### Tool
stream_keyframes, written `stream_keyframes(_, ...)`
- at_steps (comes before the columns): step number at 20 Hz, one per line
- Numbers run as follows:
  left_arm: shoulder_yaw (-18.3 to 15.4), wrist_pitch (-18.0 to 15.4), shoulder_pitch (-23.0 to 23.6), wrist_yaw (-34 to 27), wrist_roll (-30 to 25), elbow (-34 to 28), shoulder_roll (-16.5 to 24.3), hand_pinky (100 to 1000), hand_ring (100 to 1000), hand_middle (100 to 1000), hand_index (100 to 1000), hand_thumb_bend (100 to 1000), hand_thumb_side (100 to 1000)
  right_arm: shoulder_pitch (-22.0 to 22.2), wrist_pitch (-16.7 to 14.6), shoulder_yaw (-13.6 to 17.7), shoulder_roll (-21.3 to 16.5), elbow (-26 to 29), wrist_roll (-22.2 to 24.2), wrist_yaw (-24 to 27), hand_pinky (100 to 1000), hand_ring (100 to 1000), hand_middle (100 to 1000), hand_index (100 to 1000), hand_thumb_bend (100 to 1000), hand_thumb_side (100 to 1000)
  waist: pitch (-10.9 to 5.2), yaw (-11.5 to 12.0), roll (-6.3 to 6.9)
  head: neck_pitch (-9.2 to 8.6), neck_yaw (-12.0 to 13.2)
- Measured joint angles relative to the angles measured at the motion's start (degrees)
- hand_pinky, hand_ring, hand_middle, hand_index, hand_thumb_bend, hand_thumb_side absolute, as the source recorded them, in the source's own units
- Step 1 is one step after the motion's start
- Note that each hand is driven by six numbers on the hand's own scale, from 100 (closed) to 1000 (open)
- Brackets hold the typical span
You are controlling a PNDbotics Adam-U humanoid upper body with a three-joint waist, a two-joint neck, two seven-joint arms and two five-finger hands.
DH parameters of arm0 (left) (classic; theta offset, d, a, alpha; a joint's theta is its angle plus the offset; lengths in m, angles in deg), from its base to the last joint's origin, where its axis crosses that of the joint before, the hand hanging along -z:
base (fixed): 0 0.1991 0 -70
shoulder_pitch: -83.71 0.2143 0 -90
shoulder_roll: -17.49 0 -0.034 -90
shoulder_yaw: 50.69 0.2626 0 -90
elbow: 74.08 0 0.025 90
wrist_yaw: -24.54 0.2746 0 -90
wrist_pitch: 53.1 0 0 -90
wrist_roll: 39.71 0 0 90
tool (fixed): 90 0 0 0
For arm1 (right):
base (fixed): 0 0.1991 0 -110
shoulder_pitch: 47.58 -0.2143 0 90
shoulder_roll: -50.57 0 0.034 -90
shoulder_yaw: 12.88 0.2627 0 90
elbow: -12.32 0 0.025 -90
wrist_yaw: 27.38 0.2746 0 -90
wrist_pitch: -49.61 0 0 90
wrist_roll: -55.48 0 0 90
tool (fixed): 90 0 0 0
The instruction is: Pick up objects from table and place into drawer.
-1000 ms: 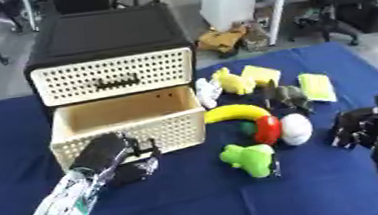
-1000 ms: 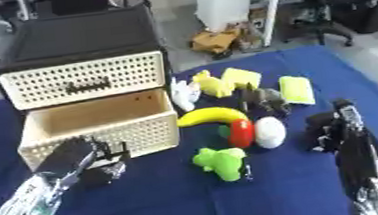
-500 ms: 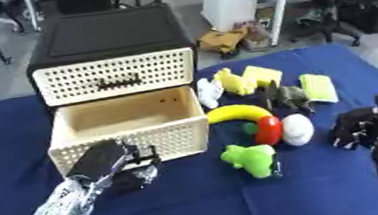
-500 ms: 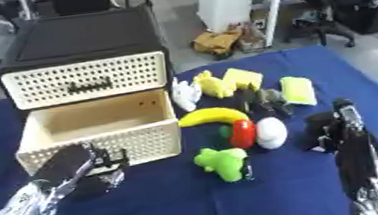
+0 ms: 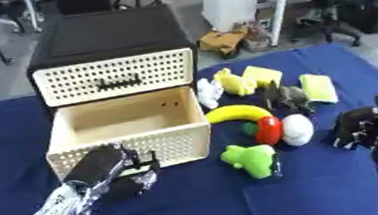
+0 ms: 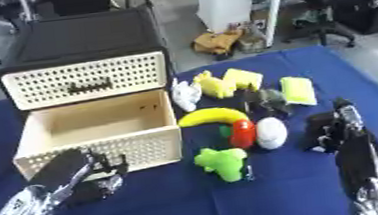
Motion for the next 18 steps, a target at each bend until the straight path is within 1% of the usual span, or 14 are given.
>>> stream_keyframes(4,0.36,0.04,0.68,-0.93,-0.97,-1.98,0.48,100,100,100,608,269,1000,0.00,0.00,0.00,-0.04,0.00,0.00,0.00,408,446,444,553,100,1000,-0.01,0.00,0.01,0.01,-0.04)
stream_keyframes(15,1.02,0.13,1.48,-2.80,-2.85,-4.86,0.85,100,100,100,640,265,1000,0.00,0.01,0.00,-0.25,0.00,-0.01,0.00,408,446,443,553,100,1000,-0.07,0.22,-0.07,0.01,-0.10)
stream_keyframes(18,1.32,0.13,1.68,-3.35,-3.37,-5.16,0.84,100,100,100,705,264,1000,0.00,0.01,0.00,-0.34,0.00,-0.01,0.00,408,446,443,553,100,1000,-0.07,0.24,-0.07,0.20,-0.14)
